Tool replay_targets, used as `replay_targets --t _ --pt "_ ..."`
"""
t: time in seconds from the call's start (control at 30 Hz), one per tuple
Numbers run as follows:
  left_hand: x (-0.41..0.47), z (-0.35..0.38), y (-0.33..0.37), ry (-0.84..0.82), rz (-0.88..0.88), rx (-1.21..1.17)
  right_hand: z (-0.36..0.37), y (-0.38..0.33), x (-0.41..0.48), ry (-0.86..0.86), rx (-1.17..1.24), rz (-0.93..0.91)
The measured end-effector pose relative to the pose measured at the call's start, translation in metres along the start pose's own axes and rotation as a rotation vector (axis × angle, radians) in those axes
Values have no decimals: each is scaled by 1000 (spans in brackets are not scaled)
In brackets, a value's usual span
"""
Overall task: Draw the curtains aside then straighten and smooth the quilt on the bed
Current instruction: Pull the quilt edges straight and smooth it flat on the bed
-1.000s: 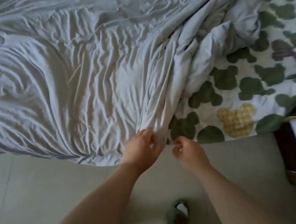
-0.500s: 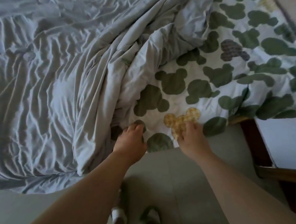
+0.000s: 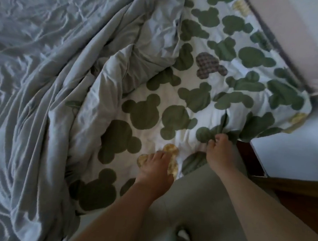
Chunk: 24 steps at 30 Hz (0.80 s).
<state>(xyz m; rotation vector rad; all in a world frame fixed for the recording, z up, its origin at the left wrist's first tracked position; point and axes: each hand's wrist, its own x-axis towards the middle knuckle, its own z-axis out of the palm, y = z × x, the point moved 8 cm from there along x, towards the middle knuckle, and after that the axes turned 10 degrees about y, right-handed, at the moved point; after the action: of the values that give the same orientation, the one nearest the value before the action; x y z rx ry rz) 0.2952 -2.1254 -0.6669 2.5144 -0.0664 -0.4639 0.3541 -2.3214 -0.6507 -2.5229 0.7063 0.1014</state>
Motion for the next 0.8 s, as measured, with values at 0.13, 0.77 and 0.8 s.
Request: replay_targets --t 0.13,0.77,0.8 --pt "25 9 34 20 47 -17 -17 36 44 50 145 228" --pt "142 58 132 218 -319 184 -116 171 227 340 638 510" --pt "141 55 137 231 -327 171 -142 164 230 451 596 381"
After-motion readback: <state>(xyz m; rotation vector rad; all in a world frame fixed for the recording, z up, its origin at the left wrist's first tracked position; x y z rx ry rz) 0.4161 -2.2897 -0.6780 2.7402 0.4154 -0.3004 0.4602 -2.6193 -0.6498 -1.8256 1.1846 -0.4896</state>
